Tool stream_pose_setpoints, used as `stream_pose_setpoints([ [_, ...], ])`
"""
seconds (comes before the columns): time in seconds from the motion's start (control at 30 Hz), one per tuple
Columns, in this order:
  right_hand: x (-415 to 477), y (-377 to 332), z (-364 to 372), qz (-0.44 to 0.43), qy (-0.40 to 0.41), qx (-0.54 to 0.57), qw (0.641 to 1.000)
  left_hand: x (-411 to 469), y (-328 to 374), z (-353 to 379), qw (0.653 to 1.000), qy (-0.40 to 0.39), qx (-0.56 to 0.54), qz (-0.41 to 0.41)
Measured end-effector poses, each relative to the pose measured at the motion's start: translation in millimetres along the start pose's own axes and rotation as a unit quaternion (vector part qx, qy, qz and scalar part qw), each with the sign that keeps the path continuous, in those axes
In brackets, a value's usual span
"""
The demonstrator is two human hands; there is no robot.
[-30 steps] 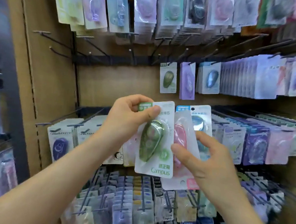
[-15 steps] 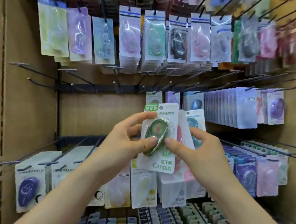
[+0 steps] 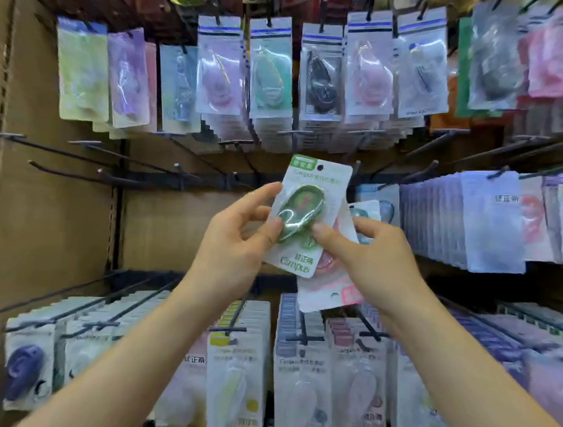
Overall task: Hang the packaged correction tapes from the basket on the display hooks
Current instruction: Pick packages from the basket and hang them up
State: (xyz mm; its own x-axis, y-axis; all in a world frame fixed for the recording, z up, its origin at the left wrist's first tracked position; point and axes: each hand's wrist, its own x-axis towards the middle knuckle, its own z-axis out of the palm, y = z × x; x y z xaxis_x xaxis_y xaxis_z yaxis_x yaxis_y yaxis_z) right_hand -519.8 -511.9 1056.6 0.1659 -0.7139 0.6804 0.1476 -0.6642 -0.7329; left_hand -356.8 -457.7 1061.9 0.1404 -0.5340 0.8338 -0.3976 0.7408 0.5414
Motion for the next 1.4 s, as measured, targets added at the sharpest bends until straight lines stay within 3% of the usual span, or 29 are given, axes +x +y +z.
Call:
stream_pose_setpoints([
  [0.2,23,5,4,-0.011,-0.037,0.012,0.999,-1,-2,11,0.996,0.085,0.004,0.008],
  [0.4,21,20,-7,-0.018,-0.053,0.033,0.998,11,-6,10,0.993,0.090,0.070,-0.021],
  [0.53,20,25,-17,-0.038,-0.035,-0.021,0.998,17,-13,6,0.990,0.093,0.087,-0.060],
  [0.7,30,28,-36,-0.022,-0.050,-0.130,0.990,45,-28,1,0.980,0.012,0.115,-0.160],
  [0.8,38,33,-43,0.001,-0.072,-0.182,0.981,72,-48,3,0.972,0.003,0.158,-0.176],
  [1.1,46,38,-59,0.020,-0.076,-0.030,0.996,142,-122,19,0.946,-0.028,0.277,-0.168],
  [1.23,42,36,-56,-0.001,-0.093,-0.035,0.995,159,-138,18,0.926,-0.053,0.342,-0.153],
  [1.37,37,39,-53,-0.031,-0.084,-0.044,0.995,144,-128,13,0.882,-0.091,0.434,-0.160],
  [1.4,37,40,-53,-0.032,-0.077,-0.039,0.996,133,-117,13,0.892,-0.090,0.416,-0.152],
])
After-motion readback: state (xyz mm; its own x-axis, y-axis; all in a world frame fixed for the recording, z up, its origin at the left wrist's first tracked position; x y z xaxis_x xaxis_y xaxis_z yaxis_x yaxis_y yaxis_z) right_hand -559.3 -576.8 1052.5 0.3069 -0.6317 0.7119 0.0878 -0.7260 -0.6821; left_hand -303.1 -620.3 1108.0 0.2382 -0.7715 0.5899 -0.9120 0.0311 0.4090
